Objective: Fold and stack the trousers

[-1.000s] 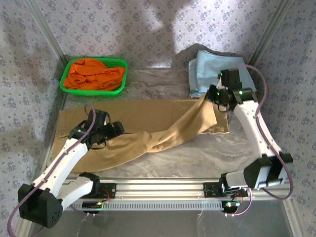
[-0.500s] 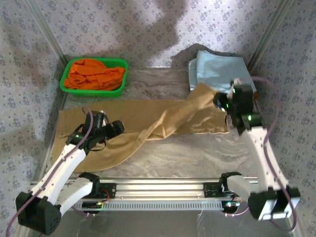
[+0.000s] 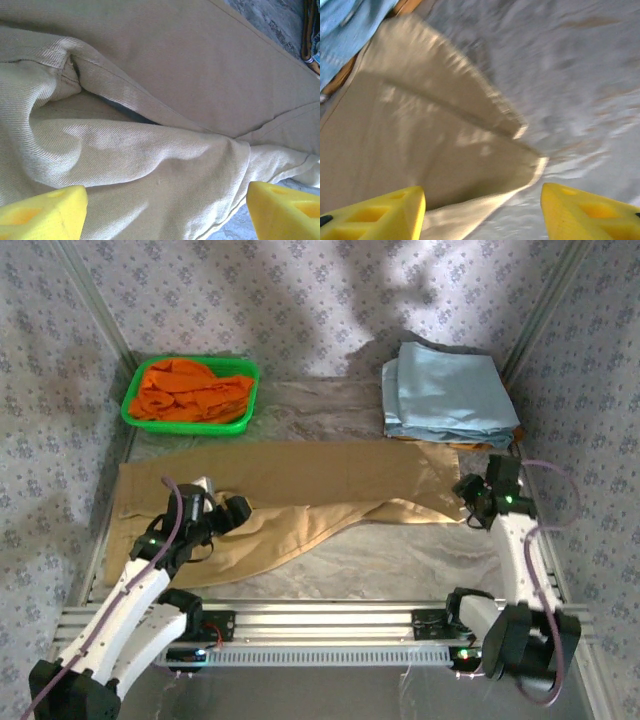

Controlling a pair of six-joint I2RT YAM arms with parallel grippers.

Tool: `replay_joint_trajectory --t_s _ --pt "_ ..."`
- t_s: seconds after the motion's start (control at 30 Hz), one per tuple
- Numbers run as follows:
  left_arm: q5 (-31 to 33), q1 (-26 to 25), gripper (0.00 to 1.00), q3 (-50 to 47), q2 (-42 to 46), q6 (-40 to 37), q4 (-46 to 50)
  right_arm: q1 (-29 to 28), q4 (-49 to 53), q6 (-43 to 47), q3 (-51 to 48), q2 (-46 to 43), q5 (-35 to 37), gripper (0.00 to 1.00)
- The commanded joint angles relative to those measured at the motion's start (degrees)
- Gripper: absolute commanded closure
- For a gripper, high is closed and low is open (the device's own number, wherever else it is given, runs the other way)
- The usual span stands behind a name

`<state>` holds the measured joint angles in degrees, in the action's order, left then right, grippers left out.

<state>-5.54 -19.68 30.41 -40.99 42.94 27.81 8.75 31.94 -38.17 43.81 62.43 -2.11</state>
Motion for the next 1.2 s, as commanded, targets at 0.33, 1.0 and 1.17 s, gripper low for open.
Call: replay_joint_trajectory --t_s 0.33,1.0,1.17 --pt "0.9 -0.6 0.16 -2.9 -3.6 1.7 -1.9 -11.1 -7.4 -17.6 2.5 19.2 -16.4 0.42" --pt "1.1 -0.6 0.16 -2.4 -7.0 2.8 -2.8 -19.1 -11.9 -23.3 1.7 24.4 -21.2 0.48" --pt "1.3 -0.6 0.16 -2.2 -6.3 2.8 -1.1 -19.7 -12.4 -21.6 5.5 28.9 -23.2 0.6"
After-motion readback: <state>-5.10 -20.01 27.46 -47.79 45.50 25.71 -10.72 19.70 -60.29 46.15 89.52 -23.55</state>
